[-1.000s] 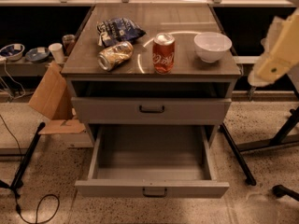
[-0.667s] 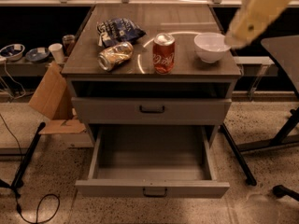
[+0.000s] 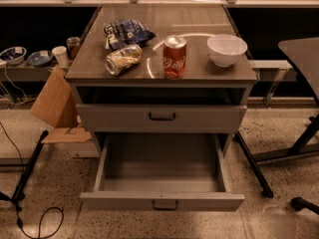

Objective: Place blue chip bag into middle drawer

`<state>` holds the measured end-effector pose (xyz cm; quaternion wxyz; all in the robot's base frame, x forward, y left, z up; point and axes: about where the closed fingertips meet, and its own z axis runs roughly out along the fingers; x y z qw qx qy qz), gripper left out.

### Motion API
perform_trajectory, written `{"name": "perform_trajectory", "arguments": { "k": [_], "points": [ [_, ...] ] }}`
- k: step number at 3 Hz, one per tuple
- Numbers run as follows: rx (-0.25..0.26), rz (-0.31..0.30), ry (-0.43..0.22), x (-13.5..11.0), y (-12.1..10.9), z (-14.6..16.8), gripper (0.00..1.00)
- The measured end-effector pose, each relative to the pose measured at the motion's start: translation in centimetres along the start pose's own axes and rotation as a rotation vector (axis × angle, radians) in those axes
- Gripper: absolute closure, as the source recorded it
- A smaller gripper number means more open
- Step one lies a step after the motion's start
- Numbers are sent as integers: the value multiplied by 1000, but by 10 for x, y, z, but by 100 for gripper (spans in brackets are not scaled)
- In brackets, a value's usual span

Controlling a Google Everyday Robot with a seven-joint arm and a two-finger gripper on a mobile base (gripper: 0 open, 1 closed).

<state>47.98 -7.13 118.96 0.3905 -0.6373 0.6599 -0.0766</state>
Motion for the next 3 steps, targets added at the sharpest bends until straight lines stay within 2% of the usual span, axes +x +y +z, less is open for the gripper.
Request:
{"name": "perform_trajectory", "arguments": {
  "k": [1,2,3],
  "points": [
    [0,0,0,0,0,0,0],
    [-73,-10,-10,2,5,14,0],
    [-174,14,-60,11,17,56,0]
  ]
}}
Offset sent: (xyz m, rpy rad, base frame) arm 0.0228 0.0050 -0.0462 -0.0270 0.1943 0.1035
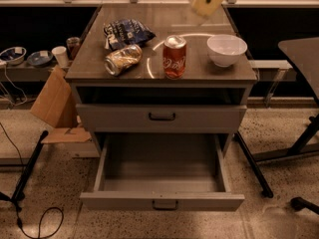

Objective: Place blue chip bag into middle drawer

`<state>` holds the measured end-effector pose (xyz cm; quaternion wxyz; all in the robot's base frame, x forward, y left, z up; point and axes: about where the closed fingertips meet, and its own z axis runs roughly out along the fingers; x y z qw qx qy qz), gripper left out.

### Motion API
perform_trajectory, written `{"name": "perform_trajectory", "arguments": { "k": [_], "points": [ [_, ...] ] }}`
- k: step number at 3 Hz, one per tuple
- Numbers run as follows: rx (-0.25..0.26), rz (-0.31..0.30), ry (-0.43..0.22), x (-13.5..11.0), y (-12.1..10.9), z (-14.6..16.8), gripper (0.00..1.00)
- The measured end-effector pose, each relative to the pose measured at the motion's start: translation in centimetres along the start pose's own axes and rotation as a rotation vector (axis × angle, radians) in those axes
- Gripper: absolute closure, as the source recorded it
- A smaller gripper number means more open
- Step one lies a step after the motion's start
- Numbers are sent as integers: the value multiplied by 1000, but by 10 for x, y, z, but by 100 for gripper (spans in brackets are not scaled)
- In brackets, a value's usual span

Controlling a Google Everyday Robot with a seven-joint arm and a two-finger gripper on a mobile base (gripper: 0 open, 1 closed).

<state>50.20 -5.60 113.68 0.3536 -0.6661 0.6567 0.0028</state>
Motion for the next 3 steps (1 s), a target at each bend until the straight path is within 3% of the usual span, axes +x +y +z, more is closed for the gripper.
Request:
{"name": "perform_trajectory", "arguments": {
  "k": [1,2,3],
  "points": [
    [-96,27,-78,9,10,57,0],
    [-141,69,-94,12,18,112,0],
    [-126,164,-31,24,16,171,0]
  ]
}}
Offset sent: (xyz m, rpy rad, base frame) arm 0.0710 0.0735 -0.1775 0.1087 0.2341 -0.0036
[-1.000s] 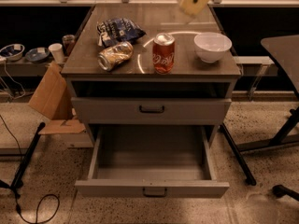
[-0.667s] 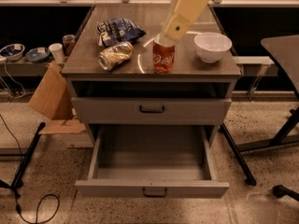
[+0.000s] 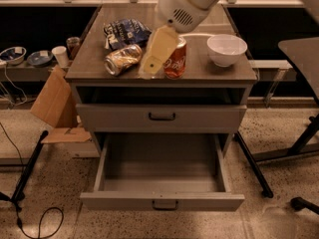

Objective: Place blue chip bag into middle drawer

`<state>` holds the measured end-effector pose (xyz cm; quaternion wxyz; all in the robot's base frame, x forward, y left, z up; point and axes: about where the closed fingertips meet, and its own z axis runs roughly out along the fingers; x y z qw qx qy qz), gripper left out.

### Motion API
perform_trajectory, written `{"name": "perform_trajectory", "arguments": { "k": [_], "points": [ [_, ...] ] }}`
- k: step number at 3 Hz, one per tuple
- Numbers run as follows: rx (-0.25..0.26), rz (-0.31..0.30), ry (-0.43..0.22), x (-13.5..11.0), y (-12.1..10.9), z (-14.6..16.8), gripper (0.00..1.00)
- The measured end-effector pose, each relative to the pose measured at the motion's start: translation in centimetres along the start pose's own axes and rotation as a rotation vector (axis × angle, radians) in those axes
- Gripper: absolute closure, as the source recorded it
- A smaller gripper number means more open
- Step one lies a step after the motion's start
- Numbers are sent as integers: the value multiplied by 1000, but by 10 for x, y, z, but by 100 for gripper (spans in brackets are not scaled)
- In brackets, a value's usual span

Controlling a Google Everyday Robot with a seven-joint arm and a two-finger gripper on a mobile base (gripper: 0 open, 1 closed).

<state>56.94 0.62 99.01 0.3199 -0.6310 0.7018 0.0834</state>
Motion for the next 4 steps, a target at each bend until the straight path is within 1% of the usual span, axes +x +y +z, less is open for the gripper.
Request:
{"name": "perform_trajectory", "arguments": {
  "k": [1,2,3,4],
  "points": [
    [57,102,58,7,-24,41,0],
    [110,173,101,6,-50,69,0],
    [172,242,147,-1,-84,96,0],
    [210,281,171,-6,-108,105,0]
  ]
}}
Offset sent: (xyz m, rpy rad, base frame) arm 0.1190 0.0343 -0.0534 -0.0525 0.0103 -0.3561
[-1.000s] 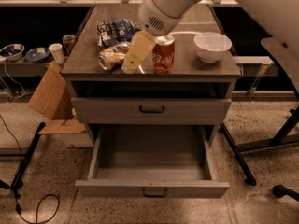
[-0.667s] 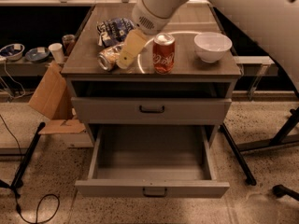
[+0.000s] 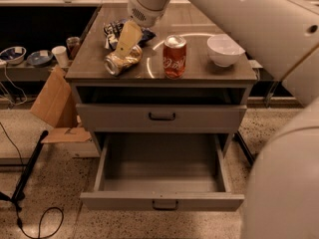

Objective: Place blue chip bag into middle drawer

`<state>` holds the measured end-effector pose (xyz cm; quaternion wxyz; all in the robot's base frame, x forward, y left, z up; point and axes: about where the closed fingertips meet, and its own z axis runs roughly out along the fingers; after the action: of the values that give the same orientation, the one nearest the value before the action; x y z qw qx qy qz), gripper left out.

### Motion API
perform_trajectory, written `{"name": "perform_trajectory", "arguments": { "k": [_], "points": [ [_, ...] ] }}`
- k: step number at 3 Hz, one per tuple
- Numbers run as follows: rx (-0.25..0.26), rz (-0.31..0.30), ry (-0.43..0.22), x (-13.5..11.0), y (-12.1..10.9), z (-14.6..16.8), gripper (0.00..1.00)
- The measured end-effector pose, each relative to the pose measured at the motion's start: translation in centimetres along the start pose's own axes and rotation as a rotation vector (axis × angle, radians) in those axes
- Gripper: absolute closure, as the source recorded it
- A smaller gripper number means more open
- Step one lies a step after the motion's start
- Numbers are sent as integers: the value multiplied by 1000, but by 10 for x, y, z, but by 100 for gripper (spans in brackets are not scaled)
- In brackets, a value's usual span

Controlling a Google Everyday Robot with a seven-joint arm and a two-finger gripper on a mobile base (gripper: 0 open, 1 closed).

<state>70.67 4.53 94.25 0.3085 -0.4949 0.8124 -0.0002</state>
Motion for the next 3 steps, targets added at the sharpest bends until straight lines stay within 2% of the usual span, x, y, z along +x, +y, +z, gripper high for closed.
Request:
{"name": "perform_trajectory", "arguments": {
  "k": [1,2,3],
  "points": [
    [5,75,24,-12,-21,13,0],
    [3,89,18,-13,-22,16,0],
    [-2,137,1,-18,-23,26,0]
  ]
}}
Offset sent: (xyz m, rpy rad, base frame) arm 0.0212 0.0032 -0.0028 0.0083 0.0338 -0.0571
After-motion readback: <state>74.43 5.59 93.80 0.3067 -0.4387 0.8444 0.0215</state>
